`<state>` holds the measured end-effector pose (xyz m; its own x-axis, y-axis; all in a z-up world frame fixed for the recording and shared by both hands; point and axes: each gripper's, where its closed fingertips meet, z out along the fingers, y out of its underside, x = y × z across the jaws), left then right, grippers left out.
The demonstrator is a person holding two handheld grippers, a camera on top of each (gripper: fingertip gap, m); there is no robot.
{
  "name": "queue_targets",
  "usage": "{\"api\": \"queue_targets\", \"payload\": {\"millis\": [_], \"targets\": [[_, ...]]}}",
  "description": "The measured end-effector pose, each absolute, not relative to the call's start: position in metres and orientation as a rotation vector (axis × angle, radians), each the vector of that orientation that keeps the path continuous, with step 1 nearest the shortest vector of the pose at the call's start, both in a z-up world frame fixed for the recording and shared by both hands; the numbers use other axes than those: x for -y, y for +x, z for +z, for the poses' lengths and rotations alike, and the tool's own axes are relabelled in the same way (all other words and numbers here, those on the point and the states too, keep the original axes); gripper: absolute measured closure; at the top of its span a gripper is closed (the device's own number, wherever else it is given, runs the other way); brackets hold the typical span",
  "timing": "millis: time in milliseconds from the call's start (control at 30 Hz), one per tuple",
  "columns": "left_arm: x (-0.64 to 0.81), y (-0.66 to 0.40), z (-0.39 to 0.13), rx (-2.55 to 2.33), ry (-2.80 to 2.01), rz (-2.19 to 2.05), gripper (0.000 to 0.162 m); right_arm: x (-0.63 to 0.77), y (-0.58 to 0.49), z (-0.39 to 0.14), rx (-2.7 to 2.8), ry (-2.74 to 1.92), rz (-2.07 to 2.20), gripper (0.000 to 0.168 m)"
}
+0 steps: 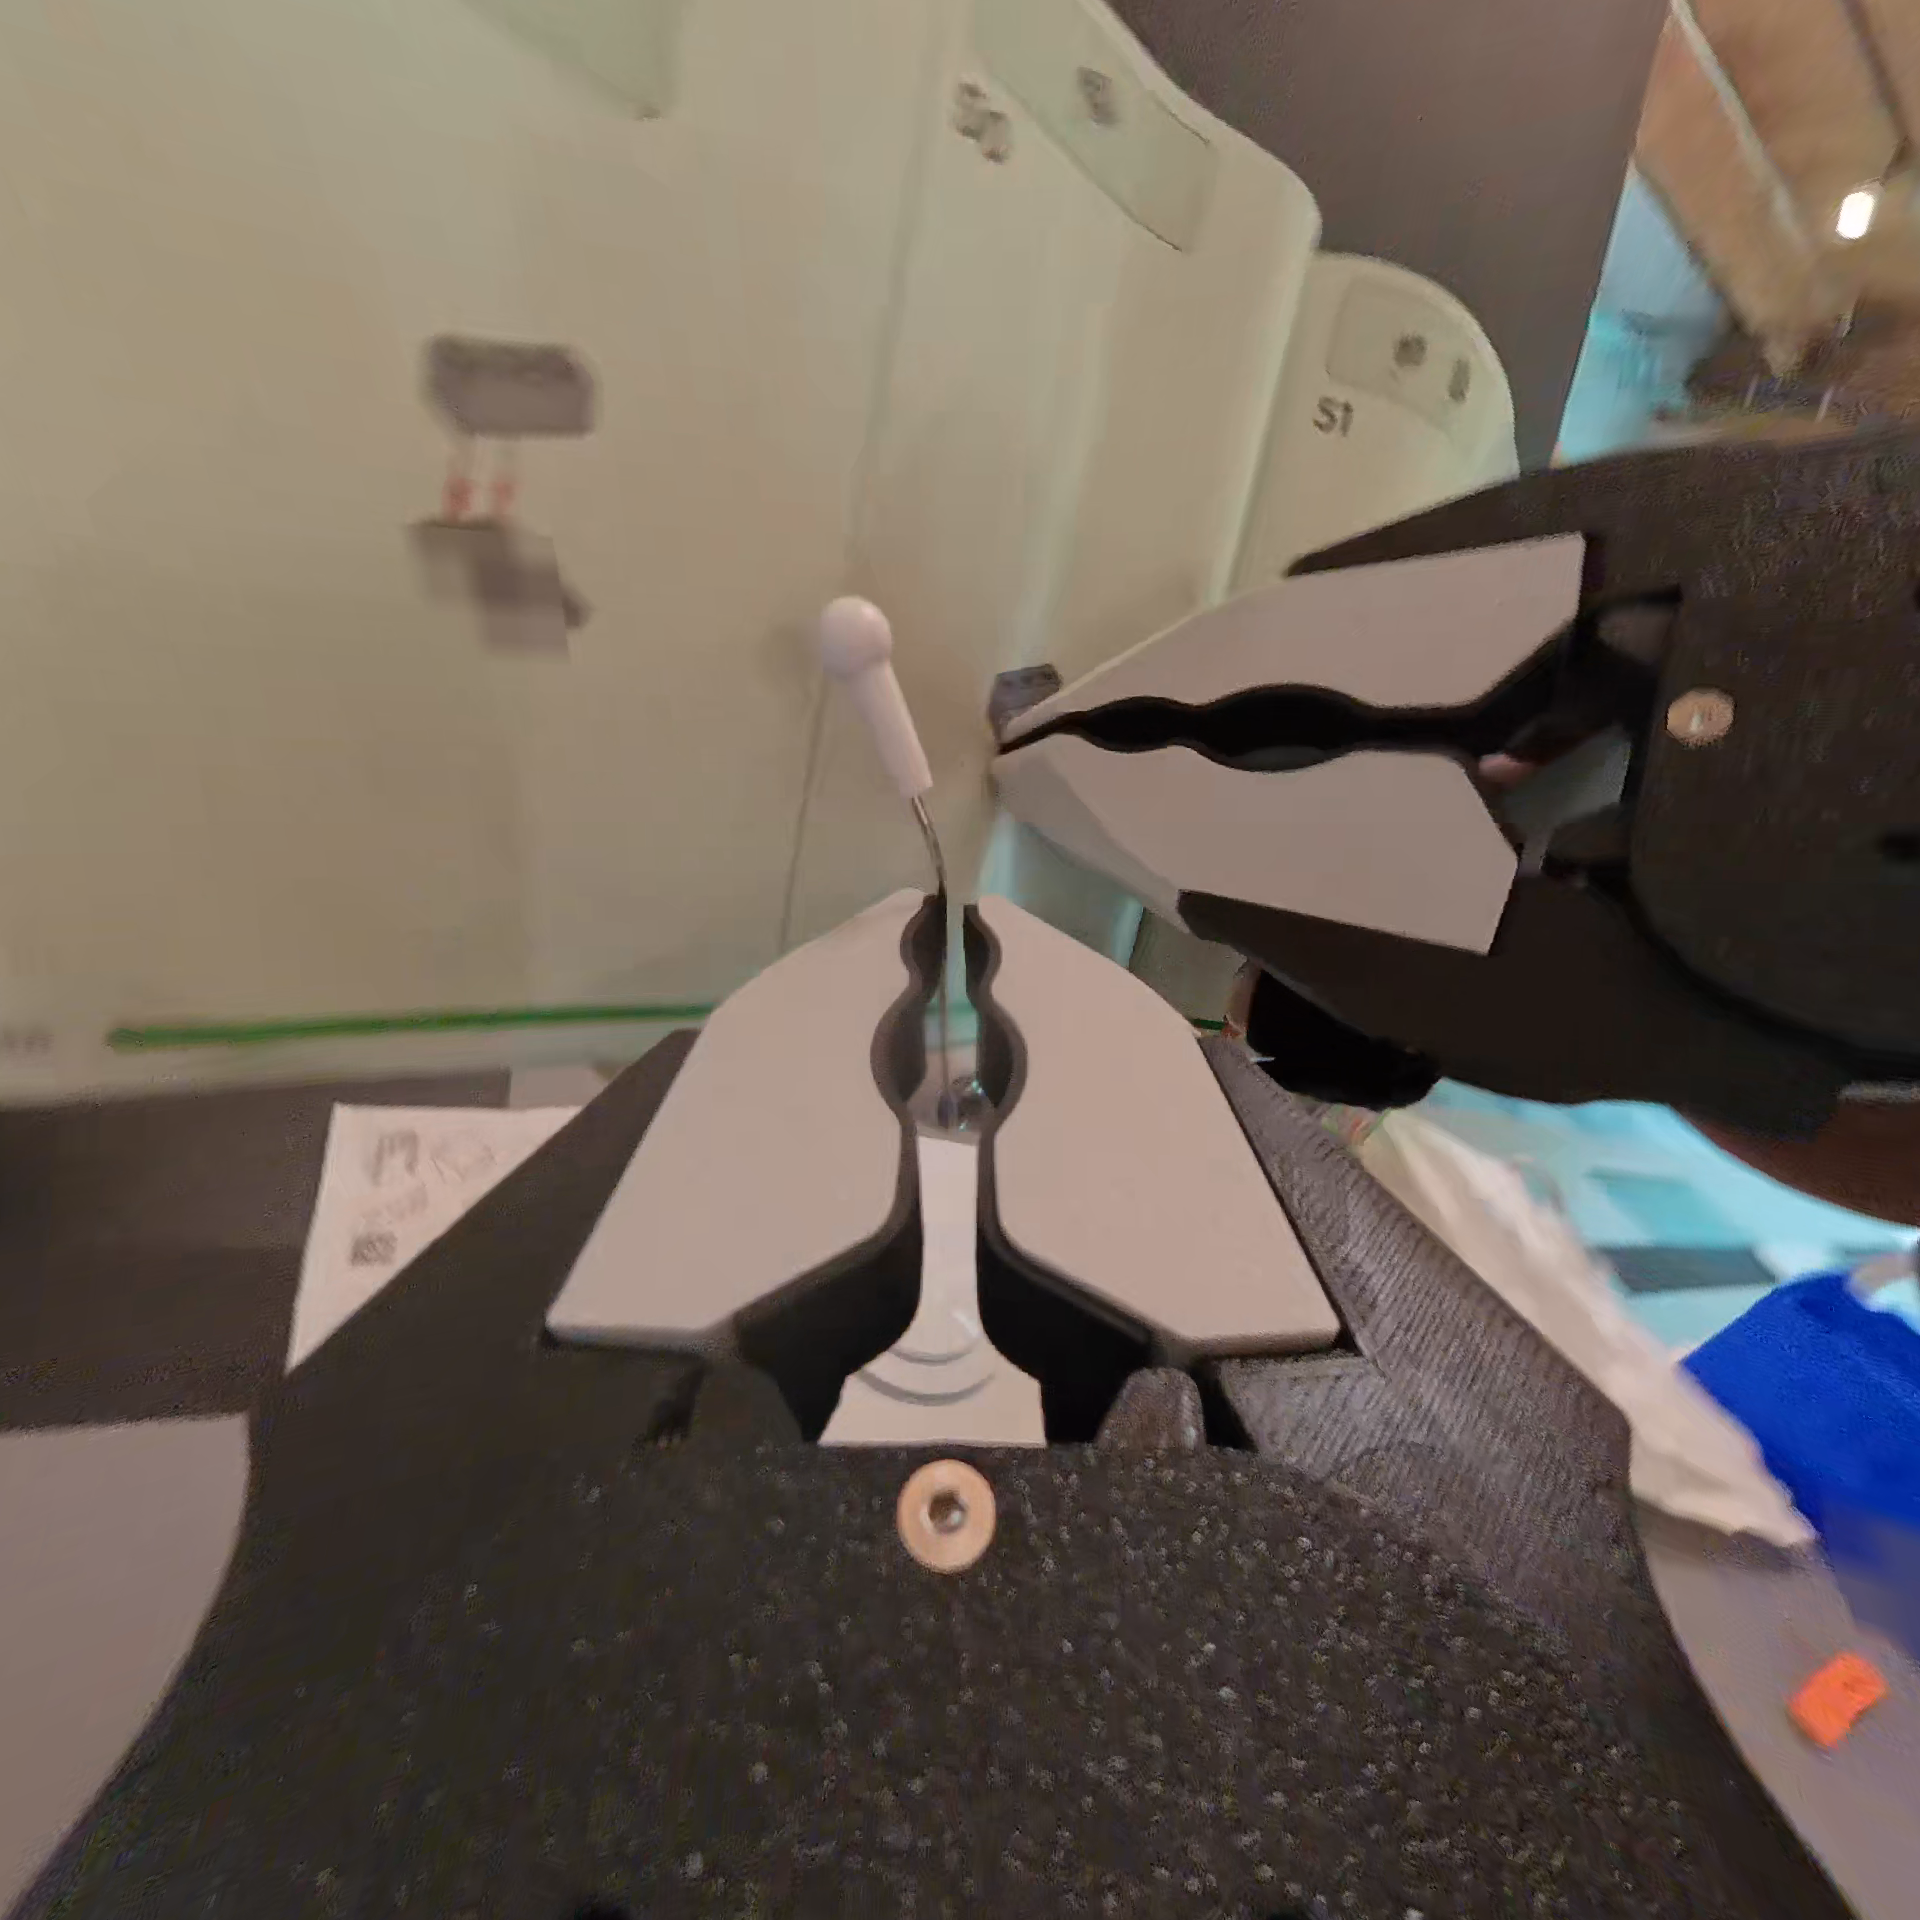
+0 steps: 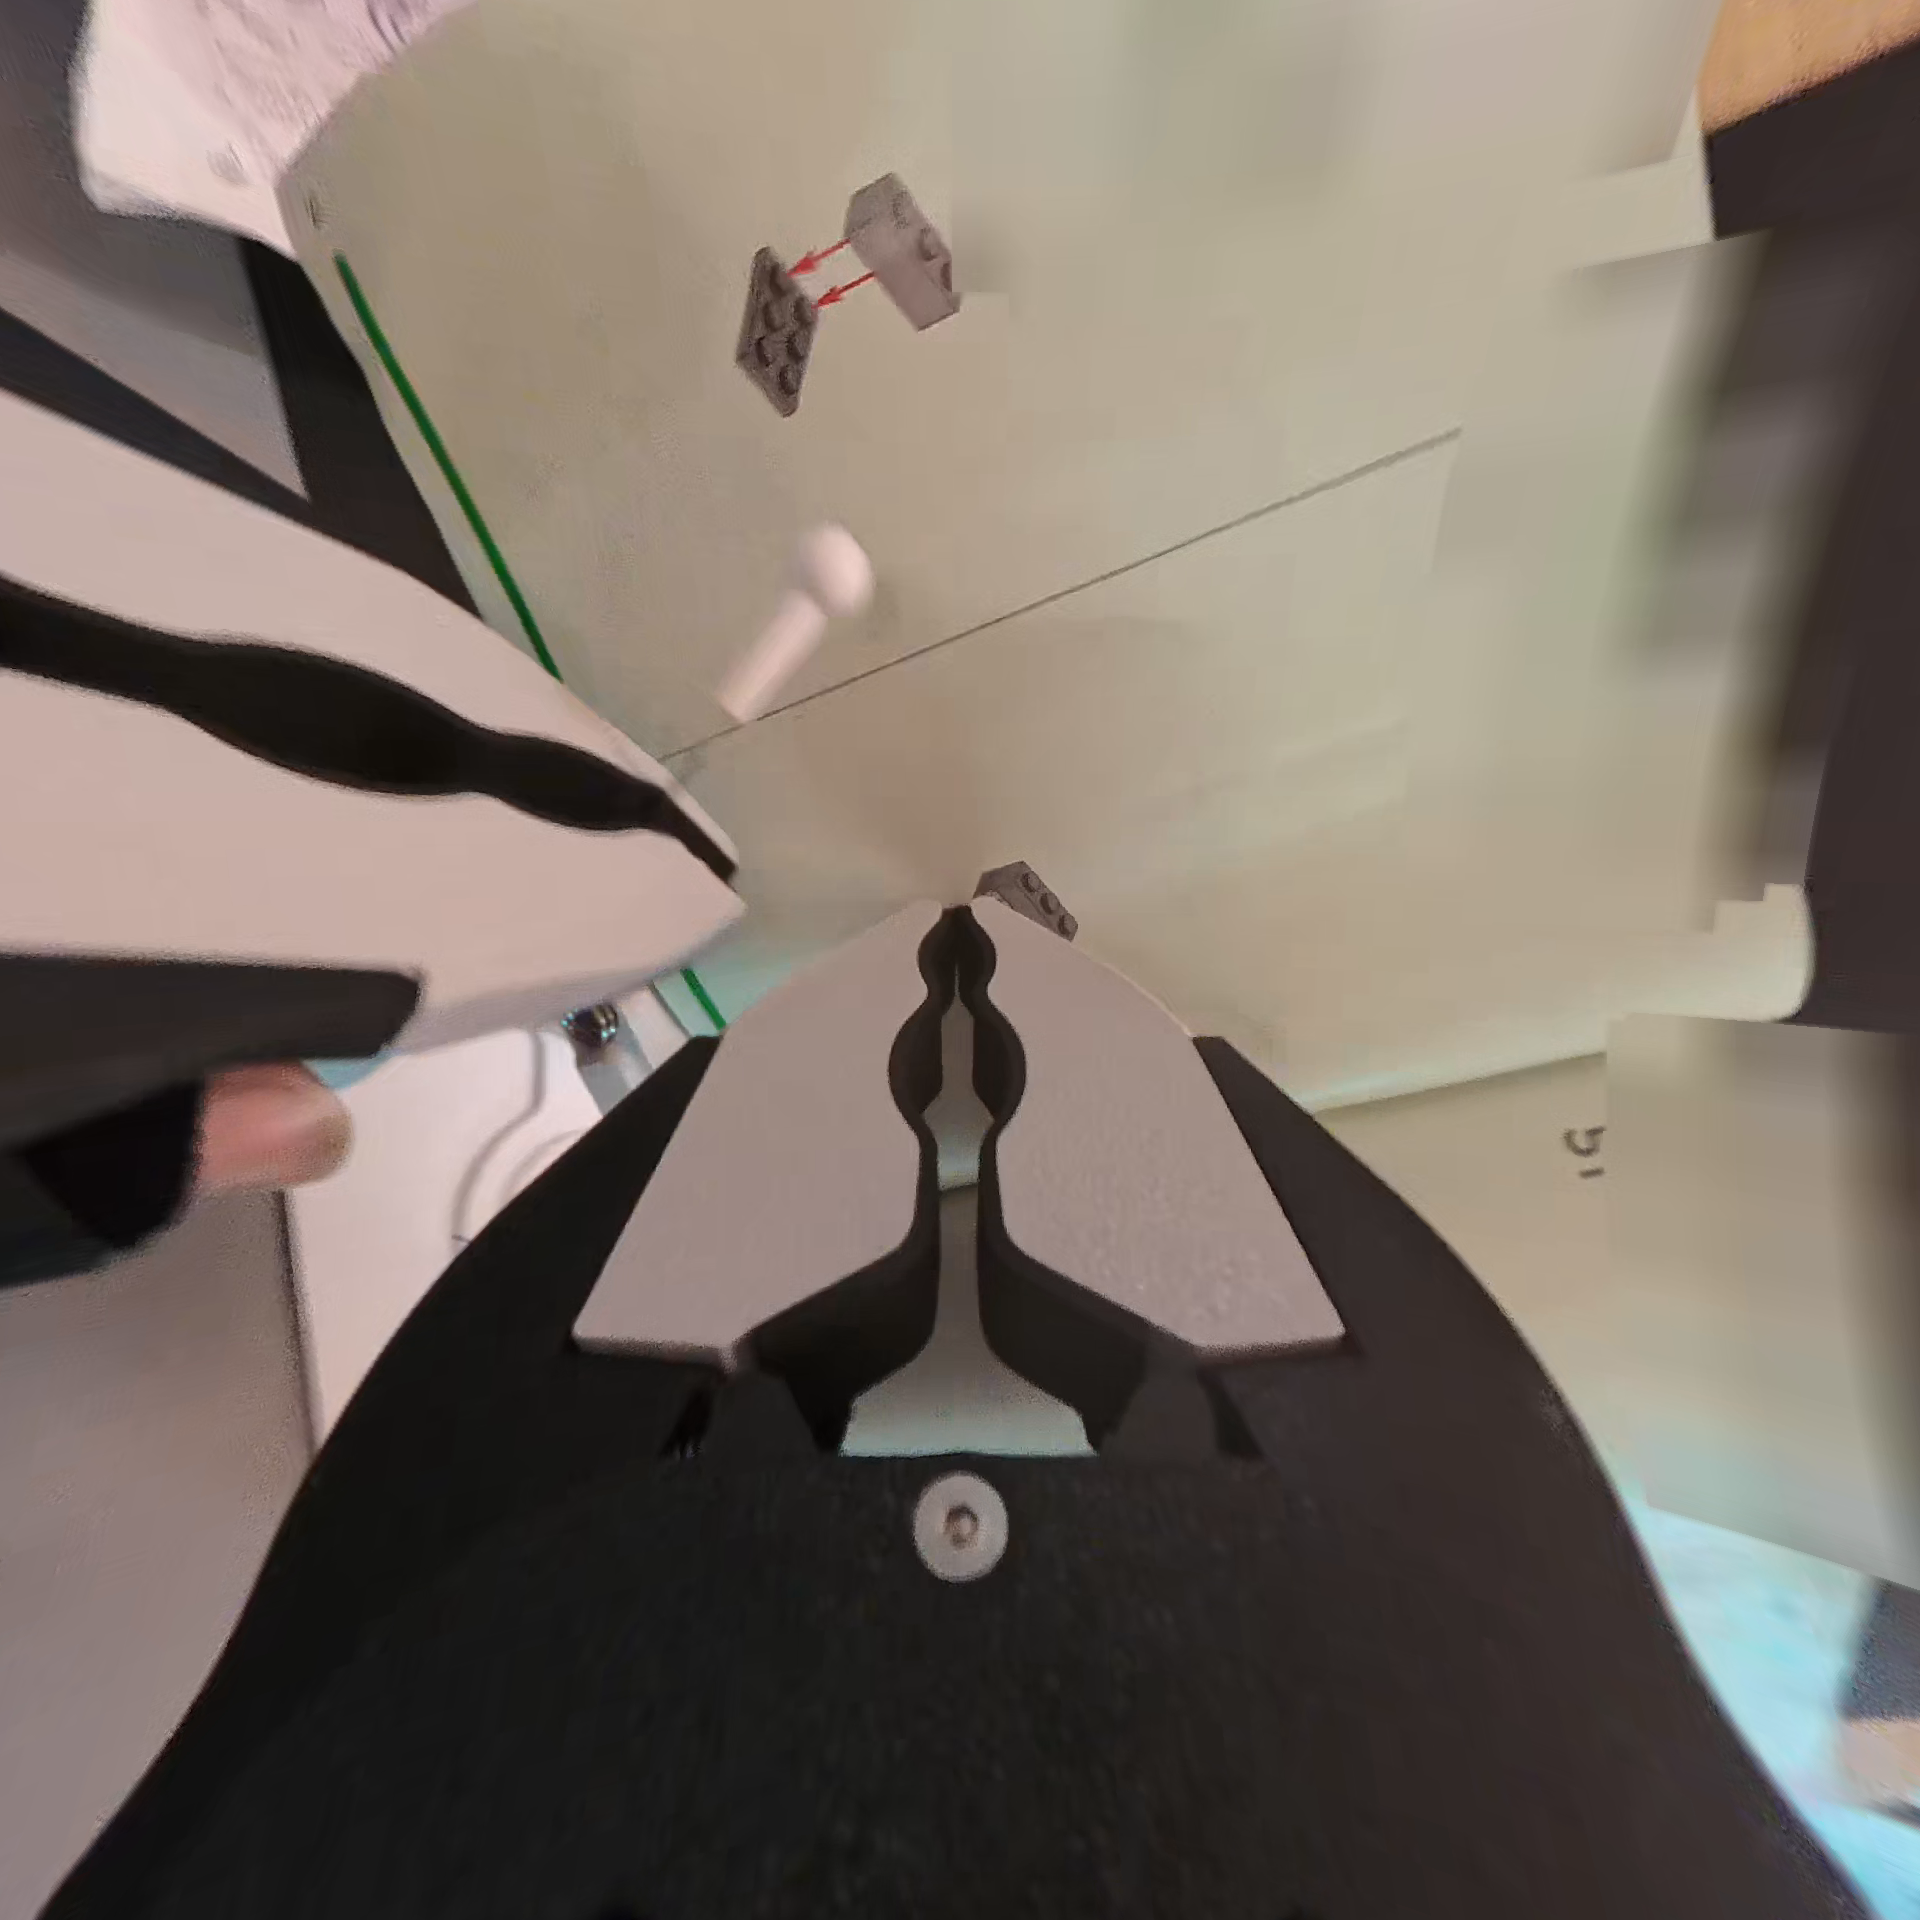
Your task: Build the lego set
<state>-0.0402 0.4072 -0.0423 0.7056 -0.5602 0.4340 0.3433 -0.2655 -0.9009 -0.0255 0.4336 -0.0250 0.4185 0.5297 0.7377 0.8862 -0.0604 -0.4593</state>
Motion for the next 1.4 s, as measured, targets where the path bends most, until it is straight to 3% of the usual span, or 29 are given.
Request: {"api": "queue_targets", "payload": {"millis": [133, 333, 500, 733, 1000, 1400], "targets": [[-0.409, -0.019, -0.04, -0.417, -1.614, -0.694, 0.154, -0.428, -0.025, -0.022, 1.11, -1.875, -0.168, 0.168], [-0.411, -0.016, -0.041, -0.484, -1.603, -0.693, 0.161, -0.413, -0.009, 0.002, 0.99, -1.901, 0.061, 0.168], [-0.411, -0.016, -0.041, -0.508, -1.593, -0.633, 0.161, -0.407, 0.023, 0.005, 1.0, -1.872, -0.099, 0.168], [-0.409, -0.013, -0.041, -0.584, -1.574, -0.55, 0.162, -0.416, 0.034, -0.041, 1.117, -1.816, -0.356, 0.168], [-0.405, -0.005, -0.043, -0.787, -1.458, -0.333, 0.162, -0.42, 0.031, -0.041, 0.995, -1.822, -0.228, 0.168], [-0.402, -0.001, -0.046, -0.93, -1.361, -0.17, 0.162, -0.416, 0.02, -0.042, 1.116, -1.513, -0.546, 0.168]]}}
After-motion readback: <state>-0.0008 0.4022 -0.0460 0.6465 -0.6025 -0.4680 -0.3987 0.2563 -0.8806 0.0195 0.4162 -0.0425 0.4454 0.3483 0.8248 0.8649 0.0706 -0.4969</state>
